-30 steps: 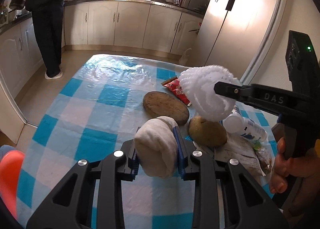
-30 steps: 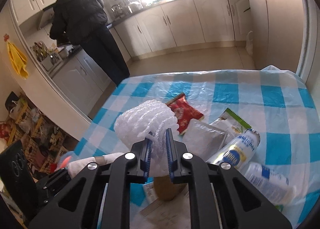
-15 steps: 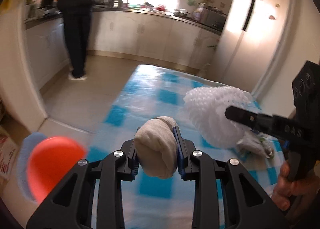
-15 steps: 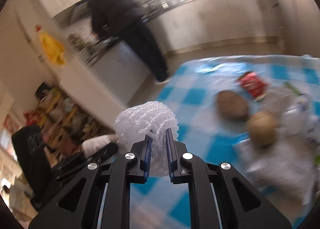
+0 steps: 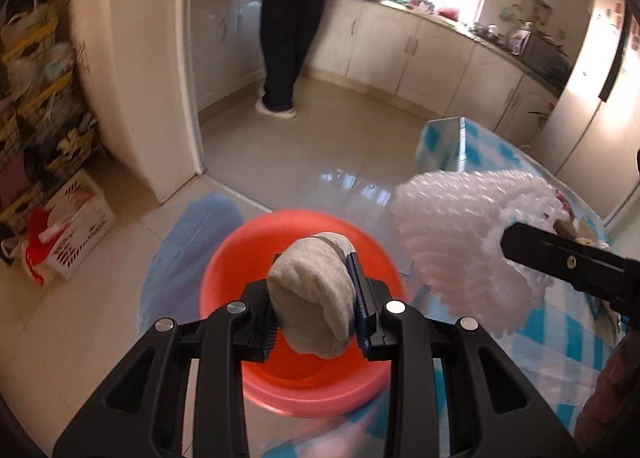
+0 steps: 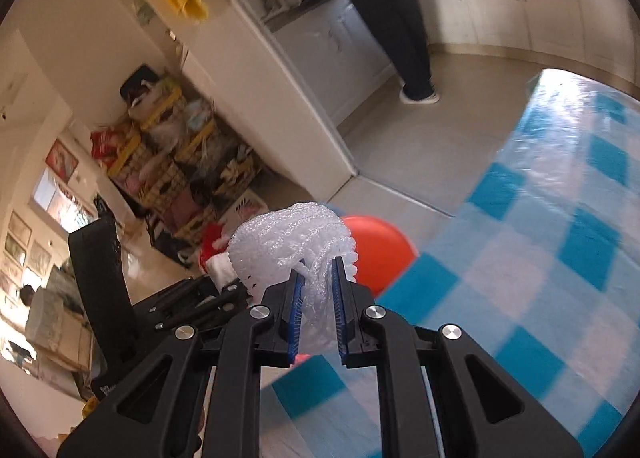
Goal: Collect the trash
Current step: 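Carry both items to the red bucket and open both tools to drop them, then return both tools over the table toward the remaining items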
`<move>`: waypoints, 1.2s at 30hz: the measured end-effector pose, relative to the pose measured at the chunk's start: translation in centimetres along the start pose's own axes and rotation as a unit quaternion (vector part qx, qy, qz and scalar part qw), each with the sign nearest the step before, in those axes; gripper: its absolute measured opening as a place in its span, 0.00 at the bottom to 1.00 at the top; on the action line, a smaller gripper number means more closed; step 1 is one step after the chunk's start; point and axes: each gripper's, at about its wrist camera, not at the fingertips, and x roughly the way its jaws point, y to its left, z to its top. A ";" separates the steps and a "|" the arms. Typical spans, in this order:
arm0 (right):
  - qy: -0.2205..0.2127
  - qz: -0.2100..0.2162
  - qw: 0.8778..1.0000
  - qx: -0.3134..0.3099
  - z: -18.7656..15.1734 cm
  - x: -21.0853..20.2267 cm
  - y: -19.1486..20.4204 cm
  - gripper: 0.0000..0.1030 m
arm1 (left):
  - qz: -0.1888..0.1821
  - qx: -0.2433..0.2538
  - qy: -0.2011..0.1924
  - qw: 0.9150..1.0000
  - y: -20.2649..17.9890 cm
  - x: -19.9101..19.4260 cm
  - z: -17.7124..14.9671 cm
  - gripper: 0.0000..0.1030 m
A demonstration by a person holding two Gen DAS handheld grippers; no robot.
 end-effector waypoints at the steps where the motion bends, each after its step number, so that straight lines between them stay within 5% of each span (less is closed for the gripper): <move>1: 0.005 -0.002 1.000 -0.003 0.1 0.7 0.2 0.16 | 0.003 -0.001 0.003 1.000 0.4 0.3 -0.1 0.31; 6: 0.029 -0.016 0.999 -0.010 0.5 3.9 1.0 0.23 | 0.000 -0.020 0.028 0.999 2.6 2.2 -0.5 0.32; 9: 0.031 -0.032 0.999 -0.014 0.4 5.2 1.2 0.42 | -0.002 -0.027 0.041 0.999 3.5 3.5 -0.8 0.33; 14: 0.024 -0.033 0.999 -0.002 -0.1 5.4 0.7 0.51 | 0.015 -0.035 0.038 0.999 3.9 4.0 -1.3 0.67; 17: 0.012 -0.029 0.999 0.008 -0.3 4.5 0.1 0.73 | 0.013 -0.036 0.036 0.999 4.1 3.8 -1.3 0.71; 26: -0.038 -0.028 0.999 0.019 -0.7 -0.6 -0.6 0.75 | 0.007 -0.051 0.012 0.999 4.2 1.4 -0.8 0.80; 29: -0.061 -0.049 0.996 0.030 -1.6 -3.5 -1.3 0.84 | 0.002 -0.044 -0.011 0.999 3.7 -0.2 -0.6 0.81; 36: -0.117 -0.136 0.983 0.034 -6.0 -10.7 -3.2 0.86 | -0.040 -0.011 -0.113 0.993 -0.6 -5.8 -0.6 0.83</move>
